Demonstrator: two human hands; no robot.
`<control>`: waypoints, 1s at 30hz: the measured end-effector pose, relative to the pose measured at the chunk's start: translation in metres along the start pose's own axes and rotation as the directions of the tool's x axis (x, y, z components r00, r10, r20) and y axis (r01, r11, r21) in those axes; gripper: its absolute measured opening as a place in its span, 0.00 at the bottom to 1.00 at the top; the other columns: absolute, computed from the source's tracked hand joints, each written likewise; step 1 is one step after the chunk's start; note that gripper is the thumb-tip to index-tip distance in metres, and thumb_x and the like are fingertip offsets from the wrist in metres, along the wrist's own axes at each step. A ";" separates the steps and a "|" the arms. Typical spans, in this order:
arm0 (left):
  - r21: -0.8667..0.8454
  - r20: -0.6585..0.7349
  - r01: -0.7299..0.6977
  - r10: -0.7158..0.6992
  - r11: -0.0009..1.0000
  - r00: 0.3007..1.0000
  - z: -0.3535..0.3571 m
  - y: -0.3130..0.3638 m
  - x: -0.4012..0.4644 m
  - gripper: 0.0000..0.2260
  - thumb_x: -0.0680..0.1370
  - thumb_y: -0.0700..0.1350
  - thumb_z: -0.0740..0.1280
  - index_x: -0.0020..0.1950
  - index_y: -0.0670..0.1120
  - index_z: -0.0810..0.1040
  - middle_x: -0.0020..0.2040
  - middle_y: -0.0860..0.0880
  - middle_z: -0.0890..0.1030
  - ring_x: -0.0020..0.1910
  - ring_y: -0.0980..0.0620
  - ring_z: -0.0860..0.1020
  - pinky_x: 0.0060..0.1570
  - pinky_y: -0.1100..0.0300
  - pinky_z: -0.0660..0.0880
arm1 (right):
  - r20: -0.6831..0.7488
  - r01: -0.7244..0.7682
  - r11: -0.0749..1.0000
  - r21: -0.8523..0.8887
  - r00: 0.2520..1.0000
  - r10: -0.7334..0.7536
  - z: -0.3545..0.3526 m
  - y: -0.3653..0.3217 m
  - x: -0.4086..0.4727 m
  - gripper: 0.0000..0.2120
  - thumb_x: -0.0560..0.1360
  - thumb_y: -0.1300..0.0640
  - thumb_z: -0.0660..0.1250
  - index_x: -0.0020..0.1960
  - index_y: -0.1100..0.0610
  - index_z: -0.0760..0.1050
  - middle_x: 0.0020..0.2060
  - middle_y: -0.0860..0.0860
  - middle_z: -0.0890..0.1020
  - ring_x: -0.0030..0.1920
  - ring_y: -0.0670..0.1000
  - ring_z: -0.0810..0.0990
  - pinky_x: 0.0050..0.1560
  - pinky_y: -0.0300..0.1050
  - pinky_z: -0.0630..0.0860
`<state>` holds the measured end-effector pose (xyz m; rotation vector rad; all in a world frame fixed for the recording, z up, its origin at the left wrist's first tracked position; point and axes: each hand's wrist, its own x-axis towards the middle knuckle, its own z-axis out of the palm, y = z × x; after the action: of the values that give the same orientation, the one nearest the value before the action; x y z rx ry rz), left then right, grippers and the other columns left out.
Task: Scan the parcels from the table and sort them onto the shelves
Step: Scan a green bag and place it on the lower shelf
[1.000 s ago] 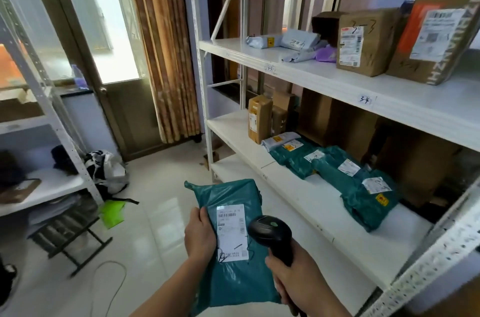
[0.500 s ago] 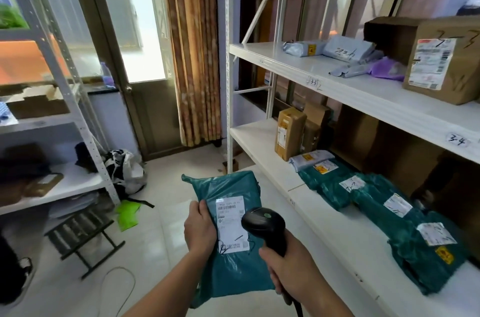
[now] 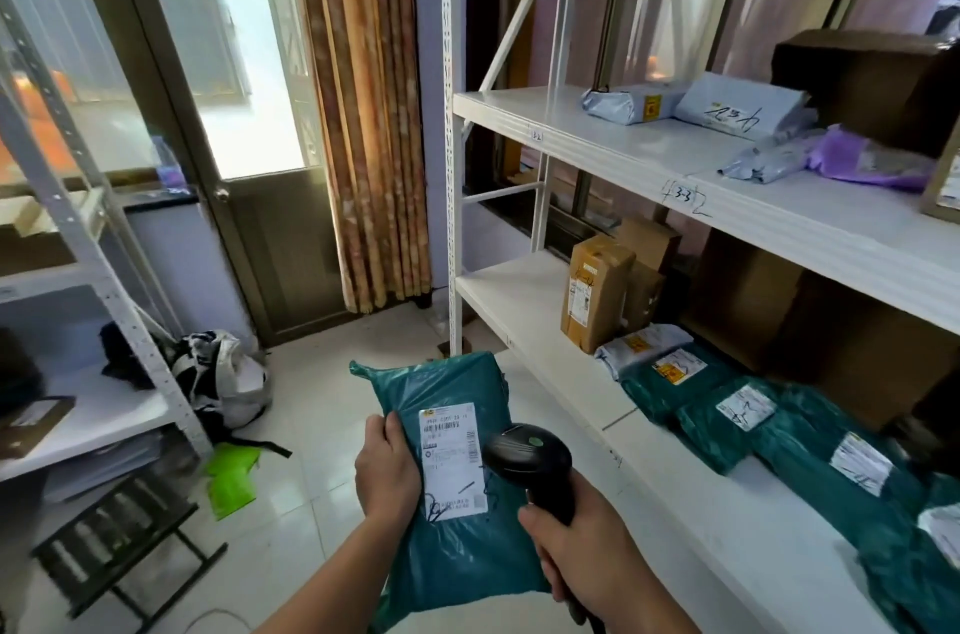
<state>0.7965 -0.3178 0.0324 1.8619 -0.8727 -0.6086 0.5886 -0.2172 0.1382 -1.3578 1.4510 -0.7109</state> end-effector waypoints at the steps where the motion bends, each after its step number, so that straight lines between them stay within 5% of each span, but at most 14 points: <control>1: 0.000 0.002 0.002 -0.002 1.000 1.000 0.006 0.001 0.009 0.17 0.88 0.52 0.54 0.46 0.43 0.70 0.39 0.45 0.76 0.37 0.46 0.73 0.39 0.51 0.65 | -0.002 -0.006 1.000 -0.002 1.000 0.006 -0.001 -0.001 0.012 0.07 0.78 0.57 0.67 0.54 0.47 0.74 0.25 0.52 0.77 0.23 0.51 0.74 0.28 0.44 0.75; 6: -0.010 0.022 -0.002 0.002 1.000 1.000 0.041 0.018 0.052 0.16 0.87 0.52 0.54 0.47 0.43 0.70 0.40 0.45 0.78 0.38 0.46 0.75 0.38 0.50 0.68 | -0.097 -0.054 0.999 -0.008 0.994 0.053 -0.011 -0.001 0.082 0.08 0.79 0.57 0.67 0.56 0.49 0.73 0.25 0.51 0.79 0.24 0.50 0.76 0.29 0.44 0.77; 11: -0.013 0.050 -0.050 0.050 0.999 0.997 0.075 0.045 0.085 0.16 0.87 0.53 0.54 0.45 0.46 0.70 0.40 0.46 0.79 0.39 0.48 0.77 0.39 0.48 0.72 | -0.354 -0.020 0.996 -0.088 0.935 -0.012 -0.026 -0.007 0.153 0.13 0.80 0.52 0.67 0.63 0.50 0.71 0.42 0.50 0.83 0.41 0.54 0.84 0.44 0.50 0.82; 17: -0.021 0.097 -0.095 0.096 0.995 0.991 0.097 0.074 0.114 0.15 0.87 0.54 0.54 0.43 0.51 0.68 0.39 0.49 0.79 0.40 0.50 0.78 0.39 0.50 0.73 | -0.330 -0.060 0.984 -0.170 0.944 0.001 -0.025 -0.025 0.210 0.17 0.79 0.50 0.69 0.64 0.55 0.72 0.54 0.56 0.84 0.55 0.60 0.82 0.49 0.47 0.75; 24: -0.002 0.110 -0.074 0.074 0.997 0.991 0.105 0.076 0.174 0.15 0.87 0.57 0.53 0.45 0.53 0.69 0.40 0.51 0.80 0.40 0.51 0.80 0.43 0.44 0.79 | -0.335 -0.097 0.949 -0.300 0.942 -0.010 0.002 -0.057 0.260 0.12 0.79 0.51 0.69 0.54 0.49 0.66 0.51 0.57 0.85 0.52 0.61 0.83 0.43 0.47 0.74; 30: -0.039 0.190 -0.108 0.114 0.993 0.975 0.104 0.079 0.243 0.15 0.87 0.57 0.53 0.48 0.50 0.71 0.41 0.52 0.80 0.40 0.52 0.79 0.44 0.47 0.80 | -0.350 -0.132 0.942 -0.310 0.936 0.016 0.035 -0.088 0.301 0.14 0.80 0.51 0.67 0.63 0.52 0.69 0.55 0.54 0.84 0.55 0.58 0.82 0.45 0.44 0.71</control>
<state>0.8483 -0.5885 0.0517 1.7357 -1.0806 -0.7358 0.6877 -0.5162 0.1268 -1.4691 1.9617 -0.7019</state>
